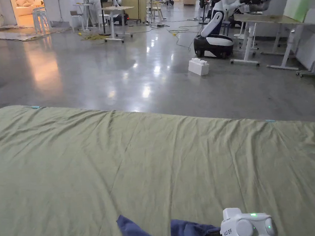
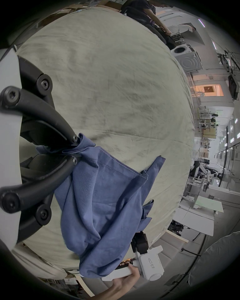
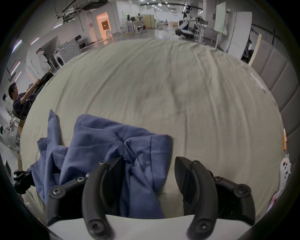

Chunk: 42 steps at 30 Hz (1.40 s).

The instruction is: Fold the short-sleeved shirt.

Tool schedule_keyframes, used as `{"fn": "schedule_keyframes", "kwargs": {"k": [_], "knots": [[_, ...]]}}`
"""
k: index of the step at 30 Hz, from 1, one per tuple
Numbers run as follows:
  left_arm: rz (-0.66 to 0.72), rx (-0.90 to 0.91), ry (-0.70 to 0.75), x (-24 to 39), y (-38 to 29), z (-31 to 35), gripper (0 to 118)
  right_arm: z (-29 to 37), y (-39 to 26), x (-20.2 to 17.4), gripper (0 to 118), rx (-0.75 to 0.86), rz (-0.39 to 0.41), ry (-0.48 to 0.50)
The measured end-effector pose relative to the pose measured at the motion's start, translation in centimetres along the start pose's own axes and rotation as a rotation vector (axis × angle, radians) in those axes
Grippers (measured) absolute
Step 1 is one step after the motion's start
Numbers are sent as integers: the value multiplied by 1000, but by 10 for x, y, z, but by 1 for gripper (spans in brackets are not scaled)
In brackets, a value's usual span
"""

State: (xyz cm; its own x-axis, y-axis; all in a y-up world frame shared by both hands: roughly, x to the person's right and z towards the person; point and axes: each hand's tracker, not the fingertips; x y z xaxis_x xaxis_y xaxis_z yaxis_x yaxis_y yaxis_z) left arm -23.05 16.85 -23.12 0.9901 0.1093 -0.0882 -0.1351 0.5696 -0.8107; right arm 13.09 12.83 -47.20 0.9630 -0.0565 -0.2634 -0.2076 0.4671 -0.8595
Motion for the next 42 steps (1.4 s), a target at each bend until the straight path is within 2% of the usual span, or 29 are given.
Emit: {"fn": "schedule_keyframes", "kwargs": {"k": [1,2,3,4,5,6,8,15,18,28,33,42], "knots": [[0,-3,3,1,0,0,8,-3,-2,0,63,3,-3,0],[0,-6,3,1,0,-2,8,-3,-2,1,56,17,-1,-8],[-1,-8,4,0,0,-3,8,-1,-2,0,41,19,2,-12],[-2,-8,8,1,-2,-4,8,4,-2,-1,13,34,17,-8],[-1,-9,9,2,-3,-4,8,7,-2,-2,8,63,42,28],[-1,-9,9,2,-3,-5,8,16,-6,-6,8,81,44,53],[-3,-7,12,4,-4,-6,8,24,-9,-10,8,78,69,-22],[1,62,-10,5,8,21,8,89,-15,9,8,259,20,-31],[5,102,-31,2,19,37,8,126,-22,19,8,320,16,-71],[-61,276,-30,-2,73,102,8,244,-47,67,8,487,-67,-191],[-20,375,-38,-11,109,145,8,298,-51,90,8,556,-122,-256],[30,449,-60,-7,161,187,8,358,-44,93,8,663,-162,-256]]}}
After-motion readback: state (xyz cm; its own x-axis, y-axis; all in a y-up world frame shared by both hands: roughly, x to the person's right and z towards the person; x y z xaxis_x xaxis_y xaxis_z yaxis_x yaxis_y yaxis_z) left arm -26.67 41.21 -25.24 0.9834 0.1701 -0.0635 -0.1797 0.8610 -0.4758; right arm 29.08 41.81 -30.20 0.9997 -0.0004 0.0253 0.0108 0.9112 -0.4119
